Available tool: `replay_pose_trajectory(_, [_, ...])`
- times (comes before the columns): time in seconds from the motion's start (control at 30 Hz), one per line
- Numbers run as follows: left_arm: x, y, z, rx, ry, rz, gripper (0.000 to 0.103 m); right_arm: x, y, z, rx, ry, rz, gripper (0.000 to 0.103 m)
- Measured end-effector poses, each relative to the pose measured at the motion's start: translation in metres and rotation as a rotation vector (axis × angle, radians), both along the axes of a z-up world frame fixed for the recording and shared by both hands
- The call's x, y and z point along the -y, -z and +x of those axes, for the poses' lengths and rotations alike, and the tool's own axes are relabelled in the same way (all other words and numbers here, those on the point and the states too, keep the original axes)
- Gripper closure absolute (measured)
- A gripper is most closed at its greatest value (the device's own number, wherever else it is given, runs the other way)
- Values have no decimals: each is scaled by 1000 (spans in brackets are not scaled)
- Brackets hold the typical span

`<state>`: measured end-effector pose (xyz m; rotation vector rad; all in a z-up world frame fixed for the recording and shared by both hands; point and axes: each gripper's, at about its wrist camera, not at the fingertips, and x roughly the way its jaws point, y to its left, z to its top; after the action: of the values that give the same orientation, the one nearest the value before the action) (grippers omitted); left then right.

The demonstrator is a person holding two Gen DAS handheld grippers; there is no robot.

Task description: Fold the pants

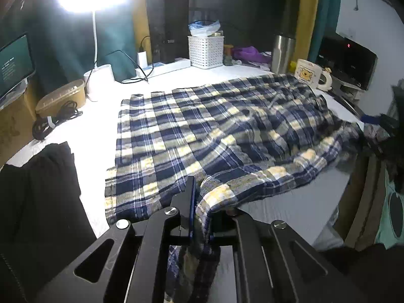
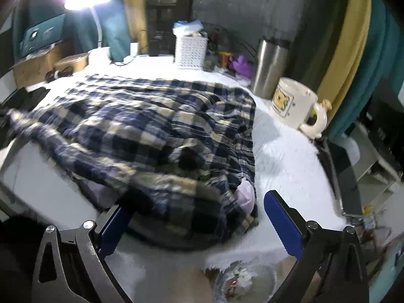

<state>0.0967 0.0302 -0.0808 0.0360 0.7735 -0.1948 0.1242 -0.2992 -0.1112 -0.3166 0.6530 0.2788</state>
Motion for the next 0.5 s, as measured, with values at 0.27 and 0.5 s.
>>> replay_pose_trajectory(0.27, [-6,-4,12,-35,-8,-42,96,-74,12,-32,95,-165,-74,0])
replay_pose_trajectory(0.5, [-7,-15,3,-19,5,-45,96,-101,43,-10,160,-138,-283,0])
